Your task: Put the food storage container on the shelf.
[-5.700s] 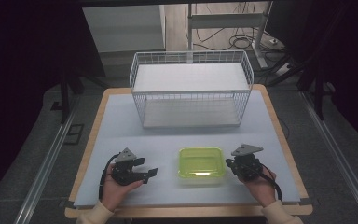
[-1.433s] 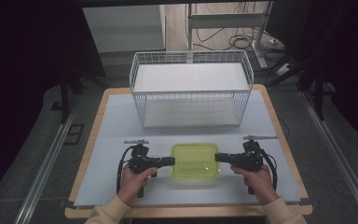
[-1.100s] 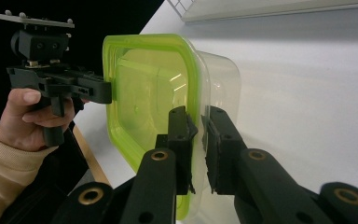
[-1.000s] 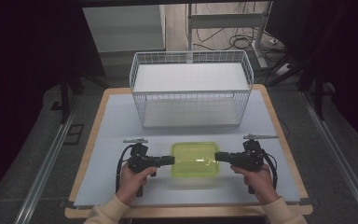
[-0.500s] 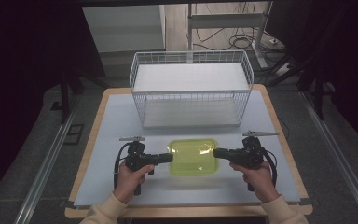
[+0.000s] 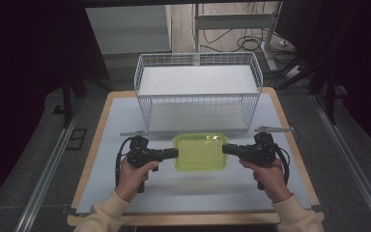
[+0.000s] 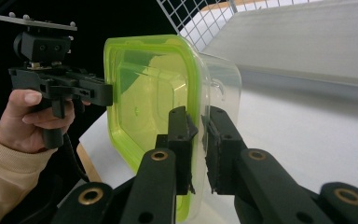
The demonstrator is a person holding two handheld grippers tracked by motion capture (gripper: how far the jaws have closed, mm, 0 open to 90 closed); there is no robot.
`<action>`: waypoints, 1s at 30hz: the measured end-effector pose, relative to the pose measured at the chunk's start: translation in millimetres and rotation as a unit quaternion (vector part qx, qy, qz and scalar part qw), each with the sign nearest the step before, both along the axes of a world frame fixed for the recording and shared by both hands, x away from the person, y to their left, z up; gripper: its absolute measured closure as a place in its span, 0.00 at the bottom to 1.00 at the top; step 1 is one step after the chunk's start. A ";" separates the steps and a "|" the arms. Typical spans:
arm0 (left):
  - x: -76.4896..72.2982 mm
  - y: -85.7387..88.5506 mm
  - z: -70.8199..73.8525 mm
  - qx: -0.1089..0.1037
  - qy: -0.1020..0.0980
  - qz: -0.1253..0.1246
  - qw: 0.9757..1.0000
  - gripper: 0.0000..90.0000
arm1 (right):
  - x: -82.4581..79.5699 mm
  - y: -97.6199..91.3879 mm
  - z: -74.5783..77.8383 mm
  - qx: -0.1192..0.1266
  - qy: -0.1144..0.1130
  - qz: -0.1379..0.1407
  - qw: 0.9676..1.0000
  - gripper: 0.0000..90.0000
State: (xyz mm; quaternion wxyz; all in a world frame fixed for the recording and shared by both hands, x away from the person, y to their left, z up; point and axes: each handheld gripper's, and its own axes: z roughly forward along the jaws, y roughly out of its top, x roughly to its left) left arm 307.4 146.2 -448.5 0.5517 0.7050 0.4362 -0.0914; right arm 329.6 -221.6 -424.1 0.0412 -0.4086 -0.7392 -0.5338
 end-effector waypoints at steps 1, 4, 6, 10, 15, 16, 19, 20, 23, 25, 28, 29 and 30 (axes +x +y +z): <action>0.5 -0.1 0.9 0.000 -0.001 0.001 1.000 0.91 | 0.4 -0.1 1.5 0.000 0.000 -0.001 1.000 0.90; 2.8 -0.3 3.6 -0.001 -0.002 0.000 1.000 0.91 | 1.0 -0.3 4.9 0.000 0.001 -0.001 1.000 0.90; 4.1 -0.4 5.1 0.001 -0.003 0.000 1.000 0.91 | 1.8 -0.2 7.2 0.000 -0.001 -0.002 1.000 0.90; 7.5 0.0 12.9 0.000 -0.007 0.003 1.000 0.91 | 4.6 0.4 13.5 0.000 -0.008 -0.003 1.000 0.90; 9.5 1.7 18.6 0.001 -0.015 0.004 1.000 0.91 | 6.6 2.0 20.7 0.000 -0.012 -0.005 1.000 0.90; 9.9 2.1 19.8 0.000 -0.015 0.005 1.000 0.91 | 6.9 2.6 22.5 0.000 -0.012 -0.004 1.000 0.90; 11.6 3.1 22.8 0.000 -0.020 0.007 1.000 0.91 | 8.6 4.1 27.5 -0.001 -0.018 -0.004 1.000 0.90; 12.0 3.4 23.7 -0.001 -0.020 0.007 1.000 0.91 | 9.0 4.6 28.6 -0.002 -0.019 -0.004 1.000 0.90; 14.1 3.9 26.0 0.002 -0.023 0.007 1.000 0.91 | 10.2 6.0 33.0 -0.007 -0.021 -0.004 1.000 0.90; 15.9 4.0 28.2 0.005 -0.024 0.007 1.000 0.91 | 11.2 6.9 35.2 -0.009 -0.026 -0.005 1.000 0.90; 18.6 3.8 31.9 0.006 -0.025 0.008 1.000 0.91 | 13.5 7.9 39.7 -0.011 -0.029 -0.007 0.999 0.90; 19.9 4.4 32.7 0.006 -0.025 0.006 1.000 0.91 | 13.5 7.9 39.7 -0.011 -0.029 -0.007 0.999 0.90; 20.9 4.2 33.7 0.006 -0.025 0.007 1.000 0.91 | 14.4 8.5 42.9 -0.012 -0.032 -0.009 0.999 0.90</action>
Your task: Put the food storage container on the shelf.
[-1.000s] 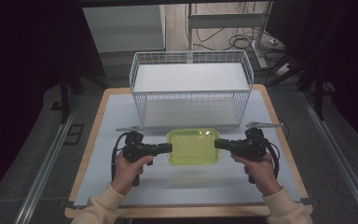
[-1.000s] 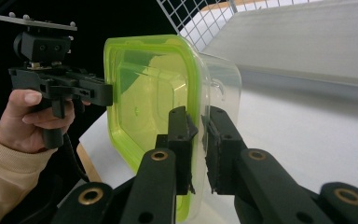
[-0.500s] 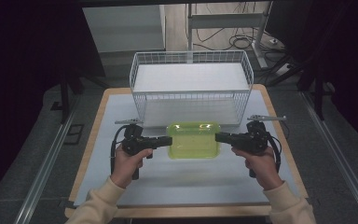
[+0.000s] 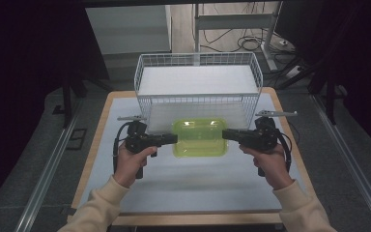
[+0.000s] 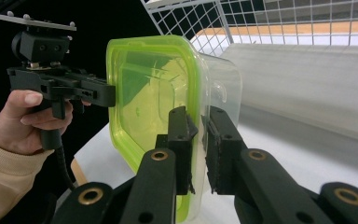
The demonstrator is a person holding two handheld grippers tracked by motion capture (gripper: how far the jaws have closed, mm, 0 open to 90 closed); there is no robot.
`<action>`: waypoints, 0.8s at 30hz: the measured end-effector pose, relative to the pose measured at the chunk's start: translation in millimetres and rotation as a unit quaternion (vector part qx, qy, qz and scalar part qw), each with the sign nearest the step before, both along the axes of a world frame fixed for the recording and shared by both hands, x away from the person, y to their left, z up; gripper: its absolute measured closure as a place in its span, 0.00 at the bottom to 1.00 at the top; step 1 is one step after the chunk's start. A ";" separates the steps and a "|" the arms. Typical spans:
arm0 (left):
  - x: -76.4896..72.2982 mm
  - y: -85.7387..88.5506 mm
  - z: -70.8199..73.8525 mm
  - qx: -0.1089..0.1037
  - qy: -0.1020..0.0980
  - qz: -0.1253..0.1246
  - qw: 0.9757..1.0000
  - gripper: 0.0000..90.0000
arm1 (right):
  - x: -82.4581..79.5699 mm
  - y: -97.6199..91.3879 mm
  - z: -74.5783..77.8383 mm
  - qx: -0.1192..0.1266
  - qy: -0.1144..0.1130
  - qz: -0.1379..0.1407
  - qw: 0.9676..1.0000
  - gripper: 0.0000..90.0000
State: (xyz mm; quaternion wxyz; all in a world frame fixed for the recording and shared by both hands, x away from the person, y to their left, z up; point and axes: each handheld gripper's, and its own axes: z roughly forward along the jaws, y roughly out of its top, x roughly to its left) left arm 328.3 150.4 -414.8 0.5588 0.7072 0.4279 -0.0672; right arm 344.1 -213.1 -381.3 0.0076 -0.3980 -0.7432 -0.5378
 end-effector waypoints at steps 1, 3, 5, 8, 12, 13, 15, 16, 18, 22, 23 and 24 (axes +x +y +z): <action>0.9 0.0 0.9 0.000 0.000 0.000 1.000 0.91 | 0.0 0.0 0.0 0.000 0.000 0.000 1.000 0.90; 2.6 0.1 2.9 0.001 -0.002 0.001 1.000 0.91 | 1.1 0.6 2.8 -0.003 -0.004 -0.002 1.000 0.90; 3.8 -0.1 4.9 -0.001 -0.004 0.001 1.000 0.91 | 2.6 0.9 5.5 -0.003 -0.007 -0.002 1.000 0.90; 5.3 0.4 8.3 -0.005 -0.004 0.002 1.000 0.91 | 3.7 1.1 8.8 -0.001 -0.011 -0.002 1.000 0.90; 7.2 0.4 13.5 0.001 -0.008 0.003 1.000 0.91 | 6.9 1.2 10.4 0.004 -0.011 -0.002 1.000 0.90; 7.7 0.3 14.8 0.002 -0.010 0.004 1.000 0.91 | 6.9 1.2 10.4 0.004 -0.011 -0.002 1.000 0.90; 8.8 0.5 17.3 0.003 -0.013 0.004 1.000 0.91 | 8.7 1.0 11.1 0.008 -0.013 -0.004 1.000 0.90; 9.3 0.8 18.3 0.003 -0.013 0.004 1.000 0.91 | 9.7 1.0 11.6 0.009 -0.013 -0.003 1.000 0.90; 10.8 1.4 20.5 0.004 -0.015 0.004 1.000 0.91 | 11.7 1.7 13.8 0.010 -0.015 -0.004 1.000 0.90; 12.8 3.3 26.7 0.005 -0.019 0.004 1.000 0.91 | 13.4 3.0 17.8 0.013 -0.019 -0.003 1.000 0.90; 13.2 3.5 28.4 0.007 -0.022 0.004 1.000 0.91 | 13.4 3.0 17.8 0.013 -0.019 -0.003 1.000 0.90; 13.8 3.7 32.1 0.010 -0.025 0.004 1.000 0.91 | 15.0 3.0 19.2 0.018 -0.019 -0.003 1.000 0.90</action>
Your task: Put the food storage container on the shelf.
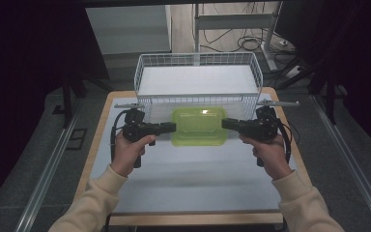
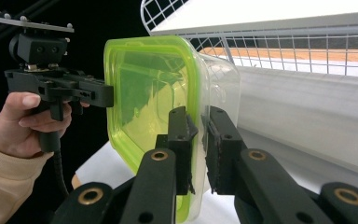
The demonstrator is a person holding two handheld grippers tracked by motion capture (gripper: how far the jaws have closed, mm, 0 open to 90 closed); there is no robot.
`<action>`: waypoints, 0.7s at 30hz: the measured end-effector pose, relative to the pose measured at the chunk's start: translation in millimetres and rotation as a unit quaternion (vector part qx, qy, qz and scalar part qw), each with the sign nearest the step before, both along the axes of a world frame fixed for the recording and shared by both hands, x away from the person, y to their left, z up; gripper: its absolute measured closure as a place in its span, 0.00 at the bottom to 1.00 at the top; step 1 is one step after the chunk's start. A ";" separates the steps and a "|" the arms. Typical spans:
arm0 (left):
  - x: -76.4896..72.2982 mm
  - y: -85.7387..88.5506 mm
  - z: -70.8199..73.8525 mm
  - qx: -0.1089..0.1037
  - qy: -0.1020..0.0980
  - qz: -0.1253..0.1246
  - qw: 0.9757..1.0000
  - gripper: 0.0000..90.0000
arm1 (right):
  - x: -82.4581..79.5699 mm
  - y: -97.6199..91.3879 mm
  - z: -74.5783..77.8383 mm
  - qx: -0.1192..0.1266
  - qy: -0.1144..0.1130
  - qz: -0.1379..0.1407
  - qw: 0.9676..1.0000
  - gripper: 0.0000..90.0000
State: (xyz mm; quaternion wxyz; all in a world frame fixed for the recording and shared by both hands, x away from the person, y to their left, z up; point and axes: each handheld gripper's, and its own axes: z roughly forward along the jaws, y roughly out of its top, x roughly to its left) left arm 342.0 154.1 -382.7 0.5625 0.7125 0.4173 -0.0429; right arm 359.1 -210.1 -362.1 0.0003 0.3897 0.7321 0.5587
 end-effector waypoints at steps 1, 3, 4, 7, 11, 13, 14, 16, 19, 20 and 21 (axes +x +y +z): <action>0.0 0.0 0.0 0.000 0.000 0.000 1.000 0.91 | 0.0 0.0 0.0 0.000 0.000 0.000 1.000 0.90; 1.0 0.0 4.0 0.002 -0.004 0.001 1.000 0.91 | 2.3 0.0 1.1 0.005 -0.001 0.000 1.000 0.90; 1.8 0.1 5.9 0.003 -0.006 0.001 1.000 0.91 | 3.2 0.1 2.1 0.006 0.001 0.000 1.000 0.90; 4.4 0.5 10.9 0.004 -0.009 0.002 1.000 0.91 | 5.3 0.4 6.5 0.006 -0.003 -0.002 1.000 0.90; 7.4 0.7 17.3 0.003 -0.012 0.002 1.000 0.91 | 7.9 1.0 12.4 0.007 -0.008 -0.003 1.000 0.90; 8.6 0.1 20.4 0.005 -0.013 0.003 1.000 0.91 | 9.7 0.9 14.4 0.009 -0.006 -0.005 1.000 0.90; 9.3 0.2 21.8 0.004 -0.014 0.003 1.000 0.91 | 10.6 1.1 18.4 0.008 -0.008 -0.005 1.000 0.90; 10.9 0.4 24.8 -0.002 -0.011 0.005 1.000 0.91 | 10.8 1.5 21.4 0.006 -0.011 -0.006 1.000 0.90; 12.5 1.1 31.9 -0.002 -0.015 0.007 1.000 0.91 | 12.3 2.4 29.5 0.005 -0.017 -0.007 1.000 0.90; 13.9 1.2 37.0 0.004 -0.024 0.008 1.000 0.91 | 14.8 3.1 33.1 0.005 -0.019 -0.008 1.000 0.90; 13.9 1.2 37.0 0.004 -0.024 0.008 1.000 0.91 | 14.8 3.1 33.1 0.005 -0.019 -0.008 1.000 0.90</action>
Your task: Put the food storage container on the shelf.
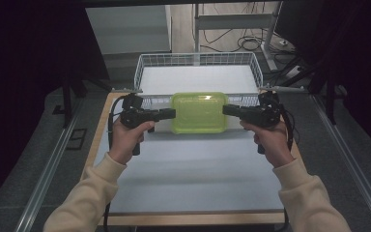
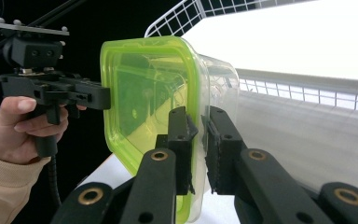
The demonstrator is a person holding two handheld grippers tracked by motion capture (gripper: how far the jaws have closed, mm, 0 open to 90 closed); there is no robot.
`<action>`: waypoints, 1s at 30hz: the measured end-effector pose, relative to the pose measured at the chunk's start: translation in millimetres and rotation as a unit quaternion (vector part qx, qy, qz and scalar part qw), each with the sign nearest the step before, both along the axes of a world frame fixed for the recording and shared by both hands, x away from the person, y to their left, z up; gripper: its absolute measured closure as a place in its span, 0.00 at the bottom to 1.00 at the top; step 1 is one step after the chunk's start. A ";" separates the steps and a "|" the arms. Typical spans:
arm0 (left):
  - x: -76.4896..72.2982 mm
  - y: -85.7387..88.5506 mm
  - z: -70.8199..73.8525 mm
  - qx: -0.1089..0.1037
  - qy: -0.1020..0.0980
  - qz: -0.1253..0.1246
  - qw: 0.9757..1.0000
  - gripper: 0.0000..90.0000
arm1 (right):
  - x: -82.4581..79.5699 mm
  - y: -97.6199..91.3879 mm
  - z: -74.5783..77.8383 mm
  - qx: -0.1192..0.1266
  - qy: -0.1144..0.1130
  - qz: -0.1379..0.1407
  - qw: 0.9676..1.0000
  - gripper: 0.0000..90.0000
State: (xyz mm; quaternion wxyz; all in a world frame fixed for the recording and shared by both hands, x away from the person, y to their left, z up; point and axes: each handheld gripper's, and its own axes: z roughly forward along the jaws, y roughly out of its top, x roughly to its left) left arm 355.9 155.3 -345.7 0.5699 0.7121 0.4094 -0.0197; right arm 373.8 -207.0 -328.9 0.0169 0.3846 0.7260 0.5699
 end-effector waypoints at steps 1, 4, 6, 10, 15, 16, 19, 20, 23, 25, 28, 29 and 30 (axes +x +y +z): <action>0.6 0.2 2.6 0.002 -0.002 0.001 1.000 0.91 | 2.2 0.7 3.1 0.001 -0.002 -0.001 1.000 0.90; 4.1 1.6 8.3 0.006 -0.006 0.002 1.000 0.91 | 4.4 2.0 6.1 0.000 -0.006 -0.002 1.000 0.90; 6.8 2.7 11.2 0.006 -0.006 0.003 1.000 0.91 | 6.5 3.4 9.6 0.000 -0.005 -0.003 1.000 0.90; 12.7 4.0 15.2 0.001 -0.002 0.006 1.000 0.91 | 12.9 5.7 15.6 -0.001 -0.008 -0.005 1.000 0.90; 21.3 3.1 20.5 0.003 -0.002 0.013 1.000 0.91 | 22.9 7.4 21.4 -0.001 -0.006 -0.010 1.000 0.90; 21.3 3.1 20.5 0.003 -0.002 0.013 1.000 0.91 | 22.9 7.4 21.4 -0.001 -0.006 -0.010 1.000 0.90; 30.5 1.5 25.0 0.005 -0.001 0.017 1.000 0.91 | 33.2 6.4 24.0 0.002 -0.004 -0.012 1.000 0.90; 30.5 1.5 25.0 0.005 -0.001 0.017 1.000 0.91 | 33.2 6.4 24.0 0.002 -0.004 -0.012 1.000 0.90; 41.1 0.0 27.2 0.006 0.005 0.020 1.000 0.91 | 43.8 5.8 25.0 0.004 0.004 -0.016 1.000 0.90; 48.6 -1.2 28.5 0.008 0.007 0.024 1.000 0.91 | 51.2 6.3 26.5 0.002 0.006 -0.022 1.000 0.90; 61.0 -2.4 30.6 0.006 0.015 0.029 0.999 0.91 | 62.8 6.7 30.4 0.001 0.007 -0.029 1.000 0.90; 65.0 -2.5 31.3 0.007 0.015 0.030 0.999 0.90 | 66.6 6.9 31.5 0.001 0.009 -0.032 0.999 0.89; 69.0 -2.7 31.7 0.007 0.017 0.032 0.999 0.90 | 70.5 7.4 32.2 0.001 0.009 -0.035 0.999 0.89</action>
